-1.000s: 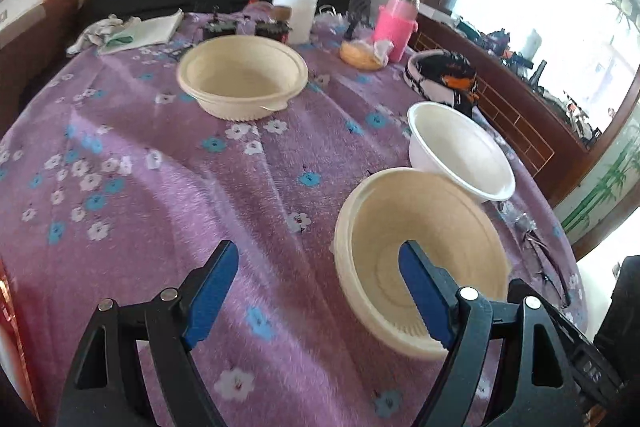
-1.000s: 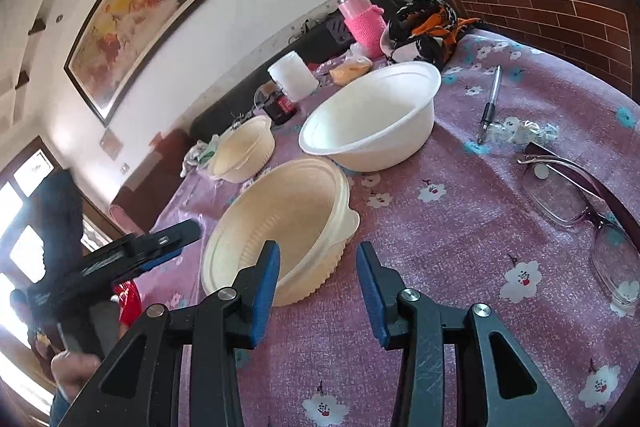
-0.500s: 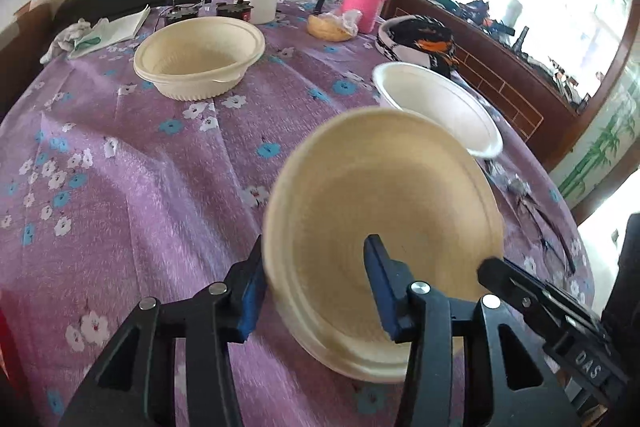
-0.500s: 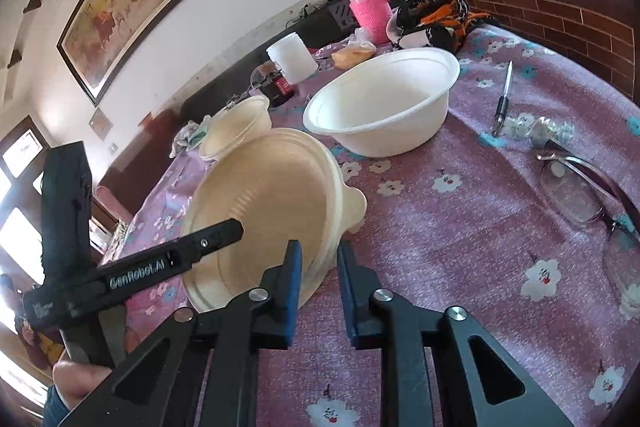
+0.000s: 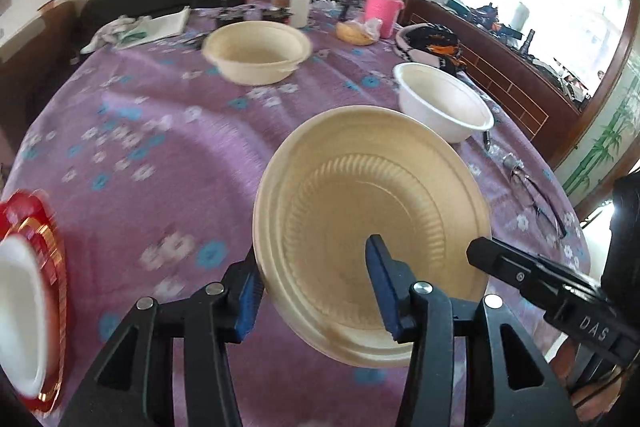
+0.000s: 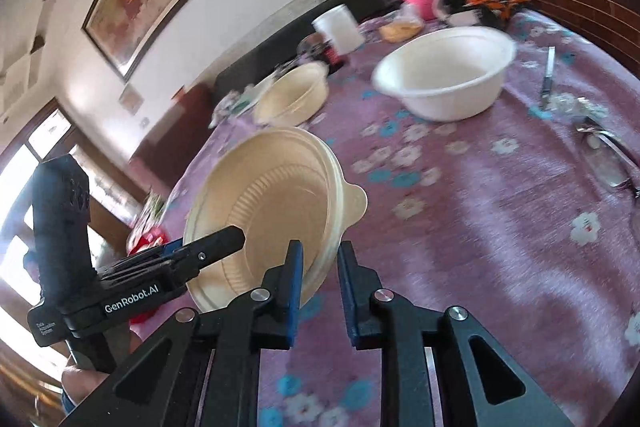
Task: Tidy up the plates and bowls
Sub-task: 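Grasp the tan bowl rim with the right tool and lift it, then carry the tan bowl with the right tool toward the red plate stack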
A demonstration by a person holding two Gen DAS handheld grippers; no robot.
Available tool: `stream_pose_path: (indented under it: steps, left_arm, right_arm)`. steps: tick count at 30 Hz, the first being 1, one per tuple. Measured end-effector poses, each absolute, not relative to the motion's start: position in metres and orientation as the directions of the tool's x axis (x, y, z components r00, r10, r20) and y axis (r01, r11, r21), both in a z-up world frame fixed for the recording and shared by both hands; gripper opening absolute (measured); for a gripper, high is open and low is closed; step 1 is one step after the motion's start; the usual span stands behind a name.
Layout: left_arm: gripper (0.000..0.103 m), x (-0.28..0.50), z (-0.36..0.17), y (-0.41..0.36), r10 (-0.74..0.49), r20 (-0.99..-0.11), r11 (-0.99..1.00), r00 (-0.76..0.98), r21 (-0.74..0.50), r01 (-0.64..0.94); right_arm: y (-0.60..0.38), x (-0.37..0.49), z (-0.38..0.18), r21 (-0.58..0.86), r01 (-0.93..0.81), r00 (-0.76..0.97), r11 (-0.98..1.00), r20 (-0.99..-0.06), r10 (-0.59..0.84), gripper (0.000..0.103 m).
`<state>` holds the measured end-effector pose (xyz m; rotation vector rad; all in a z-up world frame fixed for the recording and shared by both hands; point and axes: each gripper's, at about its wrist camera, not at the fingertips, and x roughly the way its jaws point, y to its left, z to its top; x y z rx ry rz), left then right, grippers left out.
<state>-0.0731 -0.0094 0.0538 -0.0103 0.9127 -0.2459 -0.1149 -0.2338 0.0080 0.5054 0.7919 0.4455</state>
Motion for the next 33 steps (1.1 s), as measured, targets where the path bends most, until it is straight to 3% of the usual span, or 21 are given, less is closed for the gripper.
stream_pose_path:
  steps: [11,13,20,24,33]
  left_arm:
    - [0.060,-0.106,0.038,0.048,-0.162,-0.742,0.987,0.650,-0.109,0.121]
    - [0.067,-0.111,0.036,0.051,-0.163,-0.719,0.986,0.676,-0.106,0.126]
    - [0.067,-0.121,0.025,0.054,-0.129,-0.681,0.991,0.721,-0.065,0.116]
    - [0.056,-0.122,0.021,0.055,-0.132,-0.672,0.991,0.728,-0.065,0.120]
    - [0.044,-0.124,0.025,0.050,-0.120,-0.657,0.992,0.744,-0.051,0.115]
  right_arm:
    - [-0.172,-0.125,0.006,0.524,-0.313,0.560,0.793,-0.573,0.599,0.022]
    - [-0.171,-0.123,0.004,0.515,-0.308,0.566,0.800,-0.576,0.589,0.022]
    - [-0.170,-0.124,0.003,0.489,-0.303,0.573,0.818,-0.593,0.566,0.025]
    - [-0.167,-0.130,0.004,0.462,-0.305,0.588,0.833,-0.597,0.546,0.033]
    - [-0.167,-0.134,0.001,0.442,-0.284,0.607,0.851,-0.604,0.516,0.032]
